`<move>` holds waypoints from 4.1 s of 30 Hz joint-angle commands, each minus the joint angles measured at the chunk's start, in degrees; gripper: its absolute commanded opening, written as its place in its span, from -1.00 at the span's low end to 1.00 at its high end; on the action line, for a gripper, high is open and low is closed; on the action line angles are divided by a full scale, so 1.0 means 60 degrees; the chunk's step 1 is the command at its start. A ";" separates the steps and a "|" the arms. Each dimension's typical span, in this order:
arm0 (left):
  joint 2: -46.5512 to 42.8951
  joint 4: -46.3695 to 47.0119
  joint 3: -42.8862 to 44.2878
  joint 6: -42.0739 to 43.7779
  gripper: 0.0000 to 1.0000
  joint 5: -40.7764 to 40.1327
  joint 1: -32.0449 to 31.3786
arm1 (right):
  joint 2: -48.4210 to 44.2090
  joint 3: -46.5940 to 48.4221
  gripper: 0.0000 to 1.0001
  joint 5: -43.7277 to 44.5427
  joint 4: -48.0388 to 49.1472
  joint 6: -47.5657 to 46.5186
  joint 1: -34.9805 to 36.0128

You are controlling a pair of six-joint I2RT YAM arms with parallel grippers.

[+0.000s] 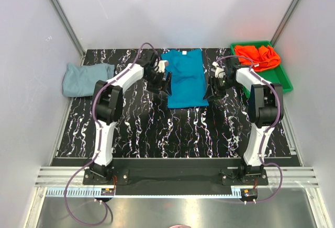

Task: Fold and stack the t-shirts
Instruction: Fold the tshirt

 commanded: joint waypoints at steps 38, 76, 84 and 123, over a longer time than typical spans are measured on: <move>-0.0080 0.0662 -0.1618 -0.1283 -0.04 0.2545 -0.0512 | 0.1002 0.0139 -0.43 0.0652 0.0410 0.0091 0.0009; -0.5266 -0.0334 -0.3510 -0.0361 -1.00 0.1916 -0.0176 | -0.3773 -0.0184 -1.00 -0.0432 -0.2315 -0.0466 0.0009; -0.3510 -0.0422 -0.1562 0.0050 -1.00 0.1491 0.0132 | -0.2252 0.1295 -1.00 -0.0184 -0.1554 -0.0290 0.0009; 0.1489 0.0985 0.4007 0.0444 0.85 -0.2859 0.0630 | 0.5546 1.0057 0.11 0.1339 0.1216 0.0810 0.0375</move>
